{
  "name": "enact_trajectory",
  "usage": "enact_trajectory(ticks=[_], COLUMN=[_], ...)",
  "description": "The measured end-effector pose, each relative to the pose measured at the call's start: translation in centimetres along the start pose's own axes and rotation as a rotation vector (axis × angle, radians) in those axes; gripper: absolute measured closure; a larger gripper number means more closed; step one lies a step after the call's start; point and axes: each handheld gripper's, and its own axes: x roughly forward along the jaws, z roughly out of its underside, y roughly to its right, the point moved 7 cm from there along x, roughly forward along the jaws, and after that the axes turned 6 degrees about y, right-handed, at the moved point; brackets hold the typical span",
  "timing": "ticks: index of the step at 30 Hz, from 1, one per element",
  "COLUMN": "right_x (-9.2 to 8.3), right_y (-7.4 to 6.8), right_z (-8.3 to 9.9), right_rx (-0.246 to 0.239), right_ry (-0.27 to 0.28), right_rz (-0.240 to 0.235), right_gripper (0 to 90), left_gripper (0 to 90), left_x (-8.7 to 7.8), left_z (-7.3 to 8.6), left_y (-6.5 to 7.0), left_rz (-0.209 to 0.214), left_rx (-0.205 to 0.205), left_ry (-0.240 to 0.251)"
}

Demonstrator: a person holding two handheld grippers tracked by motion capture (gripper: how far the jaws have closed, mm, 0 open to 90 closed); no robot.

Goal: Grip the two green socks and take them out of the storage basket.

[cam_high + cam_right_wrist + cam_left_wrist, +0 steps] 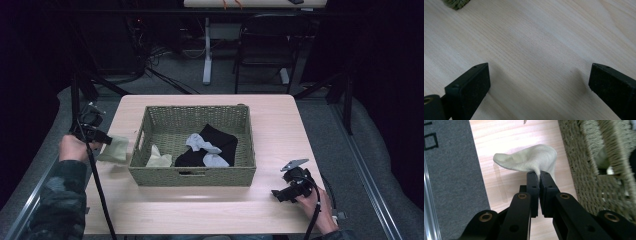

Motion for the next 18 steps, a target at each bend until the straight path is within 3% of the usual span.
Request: enact_trajectory(ticks=[18], right_x=[0.0], right_y=[-0.1], right_z=[0.0], right_rx=[0.005], right_ry=[0.003], right_rz=[-0.005], right_gripper=[2.9], left_gripper=[86.6], left_x=[4.7], left_z=[2.3], left_y=[-0.7], left_rz=[0.019], left_rx=[-0.051], left_ry=[-0.079])
